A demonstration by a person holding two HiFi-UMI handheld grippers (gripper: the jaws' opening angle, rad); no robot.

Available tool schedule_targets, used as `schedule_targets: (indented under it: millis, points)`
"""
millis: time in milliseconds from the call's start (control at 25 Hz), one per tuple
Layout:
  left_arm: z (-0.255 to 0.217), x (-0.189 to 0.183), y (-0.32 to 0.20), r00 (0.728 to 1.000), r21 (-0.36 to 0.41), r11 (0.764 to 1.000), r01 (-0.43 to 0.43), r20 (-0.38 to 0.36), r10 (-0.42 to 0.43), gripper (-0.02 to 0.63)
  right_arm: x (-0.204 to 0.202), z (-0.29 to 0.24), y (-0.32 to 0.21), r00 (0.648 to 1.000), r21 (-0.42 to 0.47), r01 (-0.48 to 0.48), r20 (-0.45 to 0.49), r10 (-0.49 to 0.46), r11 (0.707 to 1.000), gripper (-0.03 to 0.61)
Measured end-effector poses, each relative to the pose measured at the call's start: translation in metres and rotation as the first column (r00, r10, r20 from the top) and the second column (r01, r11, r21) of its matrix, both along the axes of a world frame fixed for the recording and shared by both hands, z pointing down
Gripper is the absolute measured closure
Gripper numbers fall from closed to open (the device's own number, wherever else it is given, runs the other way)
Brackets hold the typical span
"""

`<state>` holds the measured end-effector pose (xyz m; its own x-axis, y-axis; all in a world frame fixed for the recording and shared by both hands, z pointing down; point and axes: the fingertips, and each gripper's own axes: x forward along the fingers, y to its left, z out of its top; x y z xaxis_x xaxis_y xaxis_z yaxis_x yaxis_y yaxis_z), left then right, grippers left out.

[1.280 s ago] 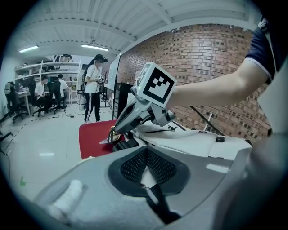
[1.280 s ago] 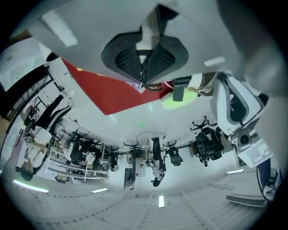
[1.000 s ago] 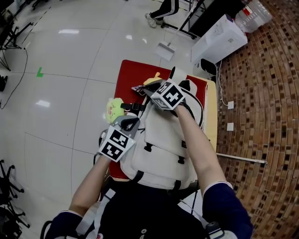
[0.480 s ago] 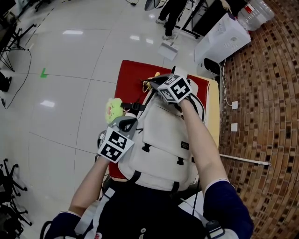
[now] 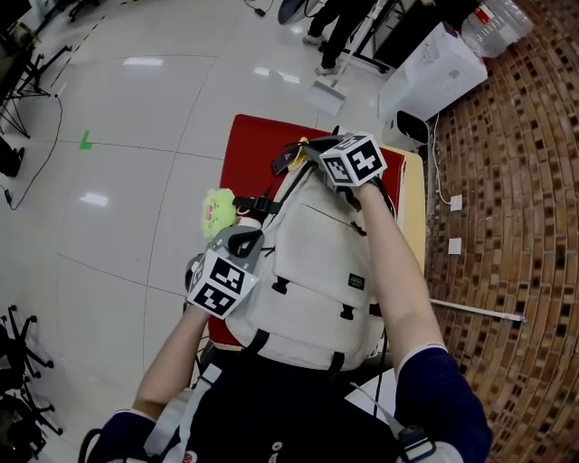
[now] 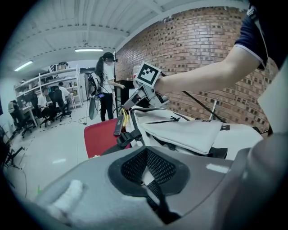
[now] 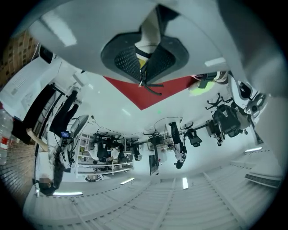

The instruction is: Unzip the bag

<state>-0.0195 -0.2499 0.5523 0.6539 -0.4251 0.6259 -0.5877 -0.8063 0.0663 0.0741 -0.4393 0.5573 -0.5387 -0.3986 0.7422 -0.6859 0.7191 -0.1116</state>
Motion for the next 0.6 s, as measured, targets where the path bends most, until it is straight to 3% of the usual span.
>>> schedule_targets:
  millis: [200,600]
  points:
    - [0.002,-0.001,0.001,1.000,0.000,1.000,-0.005,0.016,0.005,0.612,0.015,0.002,-0.006,0.998,-0.009,-0.055,0.022,0.055,0.998,0.532]
    - [0.003,-0.003,0.002,0.999,0.000,1.000,-0.011,0.052,0.011,0.612,0.096,0.000,-0.009,0.970,-0.023,-0.238,0.037,0.239,0.971,0.532]
